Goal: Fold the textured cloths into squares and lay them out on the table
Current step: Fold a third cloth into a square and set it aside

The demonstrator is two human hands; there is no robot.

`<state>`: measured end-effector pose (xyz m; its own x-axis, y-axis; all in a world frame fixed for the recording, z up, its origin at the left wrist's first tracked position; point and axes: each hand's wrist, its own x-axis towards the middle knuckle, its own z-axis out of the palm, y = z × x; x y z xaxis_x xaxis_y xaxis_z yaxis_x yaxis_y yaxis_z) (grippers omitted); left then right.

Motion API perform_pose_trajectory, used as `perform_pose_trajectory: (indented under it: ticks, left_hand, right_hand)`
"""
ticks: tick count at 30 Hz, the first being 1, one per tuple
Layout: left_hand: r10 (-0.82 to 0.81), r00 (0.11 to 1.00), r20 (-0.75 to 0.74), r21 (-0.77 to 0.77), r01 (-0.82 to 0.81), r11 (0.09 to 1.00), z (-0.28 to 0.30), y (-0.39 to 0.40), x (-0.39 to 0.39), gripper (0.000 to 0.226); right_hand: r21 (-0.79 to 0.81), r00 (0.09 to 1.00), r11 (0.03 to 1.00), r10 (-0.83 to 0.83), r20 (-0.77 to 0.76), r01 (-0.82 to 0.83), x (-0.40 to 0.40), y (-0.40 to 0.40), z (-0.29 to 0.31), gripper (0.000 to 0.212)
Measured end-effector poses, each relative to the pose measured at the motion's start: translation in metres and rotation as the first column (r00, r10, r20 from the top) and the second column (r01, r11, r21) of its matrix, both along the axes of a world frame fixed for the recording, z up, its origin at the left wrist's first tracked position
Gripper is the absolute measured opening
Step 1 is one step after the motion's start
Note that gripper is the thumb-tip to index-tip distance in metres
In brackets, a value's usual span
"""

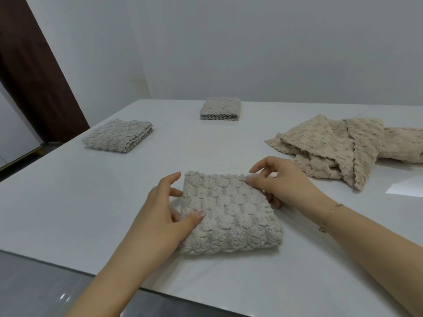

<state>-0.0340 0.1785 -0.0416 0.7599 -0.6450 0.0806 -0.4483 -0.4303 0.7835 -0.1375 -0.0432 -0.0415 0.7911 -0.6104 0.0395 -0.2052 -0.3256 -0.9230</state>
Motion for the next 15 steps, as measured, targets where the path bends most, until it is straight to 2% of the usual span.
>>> perform_pose_trajectory:
  ticks: [3, 6, 10, 15]
  left_hand:
    - [-0.05, 0.97, 0.237, 0.023, 0.046, 0.999, 0.002, -0.004, -0.007, 0.052]
    - [-0.205, 0.897, 0.392, 0.184, 0.142, 0.973, 0.007, -0.015, -0.019, 0.063]
    - [-0.352, 0.885, 0.305, 0.472, 0.18, 0.863, -0.001, -0.022, -0.021, 0.058]
    - [-0.477, 0.843, 0.248, 0.529, 0.294, 0.796, -0.004, -0.012, 0.0, 0.065]
  right_hand:
    - [-0.014, 0.999, 1.0, 0.002, -0.049, -0.003, -0.001, -0.006, 0.003, 0.018]
    - [-0.006, 0.985, 0.997, 0.074, -0.158, -0.075, 0.001, -0.01, 0.009, 0.029]
    - [0.034, 0.977, 0.993, 0.121, -0.177, -0.117, 0.003, -0.012, 0.012, 0.03]
    - [0.122, 0.976, 0.981, 0.167, -0.137, -0.151, -0.004, -0.014, 0.014, 0.023]
